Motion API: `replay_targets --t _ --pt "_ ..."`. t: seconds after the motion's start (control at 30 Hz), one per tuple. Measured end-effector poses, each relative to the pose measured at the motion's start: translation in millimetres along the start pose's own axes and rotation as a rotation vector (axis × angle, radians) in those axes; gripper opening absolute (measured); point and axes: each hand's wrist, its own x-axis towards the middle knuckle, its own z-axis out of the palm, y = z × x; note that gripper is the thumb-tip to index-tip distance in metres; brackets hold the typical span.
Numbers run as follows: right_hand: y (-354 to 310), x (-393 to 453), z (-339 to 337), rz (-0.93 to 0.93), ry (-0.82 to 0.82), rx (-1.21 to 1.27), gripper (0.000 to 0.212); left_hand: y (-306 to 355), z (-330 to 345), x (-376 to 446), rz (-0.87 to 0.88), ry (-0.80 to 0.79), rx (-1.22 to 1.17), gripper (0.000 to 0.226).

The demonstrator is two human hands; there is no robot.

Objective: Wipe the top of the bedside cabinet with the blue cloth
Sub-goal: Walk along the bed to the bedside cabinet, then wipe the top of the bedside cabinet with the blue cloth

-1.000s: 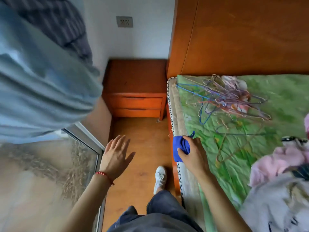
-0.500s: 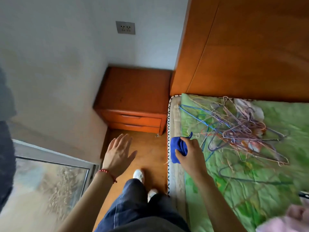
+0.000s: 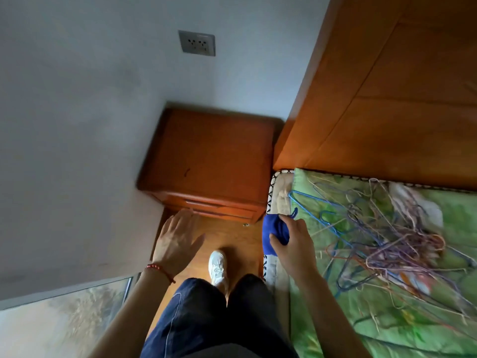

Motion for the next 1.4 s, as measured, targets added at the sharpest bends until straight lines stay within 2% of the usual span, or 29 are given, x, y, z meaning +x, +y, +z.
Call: replay_targets --t 0.27,0.43,0.53,0.77,1.0,1.13,1.27,1.4 --pt "5 69 2 -0.005 -0.046 0.02 0.047 3 8 51 -0.068 -0.009 -0.035 0.065" --pt "27 111 13 0.014 -0.065 0.039 0.046 16 33 90 -0.04 -0.039 -0.055 0.062" --pt "43 132 28 0.008 -0.068 0.044 0.047 18 55 111 -0.005 -0.073 -0.073 0.053" --pt "82 184 89 0.085 -0.068 0.093 0.05 -6 123 167 0.068 -0.131 -0.033 0.05" --pt "109 229 170 0.154 0.054 0.129 0.039 -42 193 223 0.129 -0.231 0.088 0.056" --pt "118 250 204 0.167 0.125 0.0 0.032 -62 229 245 0.119 -0.263 0.141 0.059" --pt "130 253 221 0.112 0.216 -0.206 0.046 -70 260 258 0.123 -0.234 0.169 0.061" --pt "135 220 236 0.142 0.289 -0.245 0.044 -72 274 261 0.148 -0.168 0.151 0.063"
